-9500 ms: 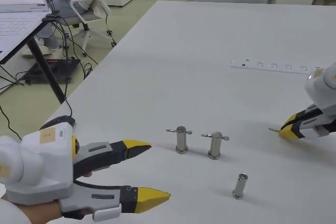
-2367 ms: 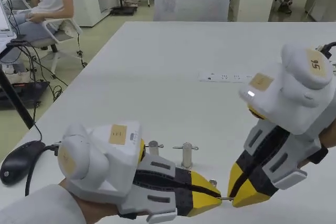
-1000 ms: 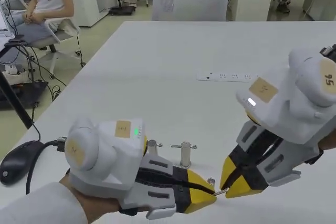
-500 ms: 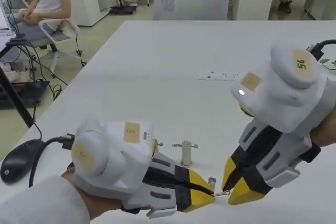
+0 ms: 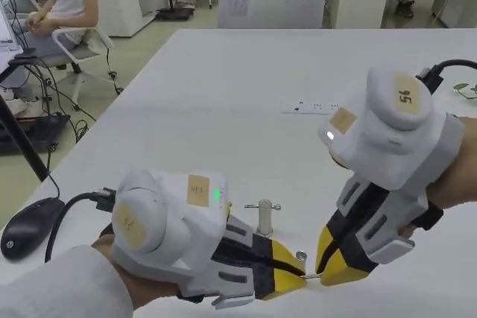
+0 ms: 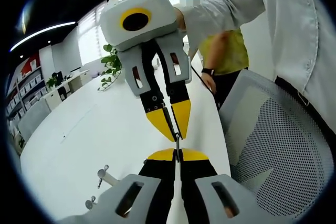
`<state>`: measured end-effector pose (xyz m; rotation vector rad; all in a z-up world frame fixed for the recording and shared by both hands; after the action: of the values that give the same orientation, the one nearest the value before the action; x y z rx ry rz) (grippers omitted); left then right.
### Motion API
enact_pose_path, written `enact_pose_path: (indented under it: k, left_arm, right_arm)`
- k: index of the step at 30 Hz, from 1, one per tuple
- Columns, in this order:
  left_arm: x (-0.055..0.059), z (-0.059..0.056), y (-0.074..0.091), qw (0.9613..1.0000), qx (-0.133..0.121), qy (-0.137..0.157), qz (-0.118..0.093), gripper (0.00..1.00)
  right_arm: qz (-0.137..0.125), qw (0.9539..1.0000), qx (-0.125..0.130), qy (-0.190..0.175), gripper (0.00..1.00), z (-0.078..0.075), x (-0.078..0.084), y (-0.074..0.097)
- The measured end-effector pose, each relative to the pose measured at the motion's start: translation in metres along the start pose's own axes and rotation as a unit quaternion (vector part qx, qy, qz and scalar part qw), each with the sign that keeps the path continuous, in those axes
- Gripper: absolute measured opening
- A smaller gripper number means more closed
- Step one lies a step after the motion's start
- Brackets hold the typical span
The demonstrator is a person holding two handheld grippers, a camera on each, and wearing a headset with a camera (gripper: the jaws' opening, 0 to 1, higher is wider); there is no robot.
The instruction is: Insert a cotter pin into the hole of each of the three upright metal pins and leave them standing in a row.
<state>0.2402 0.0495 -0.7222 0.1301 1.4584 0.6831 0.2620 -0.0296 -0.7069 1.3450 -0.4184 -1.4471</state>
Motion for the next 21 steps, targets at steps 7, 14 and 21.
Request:
enact_pose_path:
  k: [7, 14, 21]
  left_arm:
    - [0.0001, -0.0005, -0.0031, 0.9999, 0.003, 0.011, 0.000, 0.00]
    - [0.0001, 0.0014, -0.0023, 0.9999, -0.003, 0.014, 0.000, 0.00]
    - [0.0010, 0.0028, -0.0028, 0.9995, -0.007, 0.030, -0.011, 0.01]
  right_arm:
    - [0.033, 0.9978, 0.024, 0.051, 0.05, 0.0015, 0.0030, -0.0034]
    - [0.035, 0.9962, 0.047, 0.064, 0.04, -0.0003, 0.0023, -0.0016]
    - [0.023, 0.9963, 0.063, 0.053, 0.03, -0.0029, 0.0026, 0.0005]
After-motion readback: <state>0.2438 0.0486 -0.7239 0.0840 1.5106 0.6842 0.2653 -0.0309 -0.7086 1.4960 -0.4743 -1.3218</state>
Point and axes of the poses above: the centre of the closed fingertips' face, and the gripper's own axes: y roughly backward along the fingers, z roughly to its left, x roughly out of its underside, the point moved 6 cm from there along y, roughly backward along the fingers, and after that the axes turned 8 degrees about -x, right-handed, at the moved point
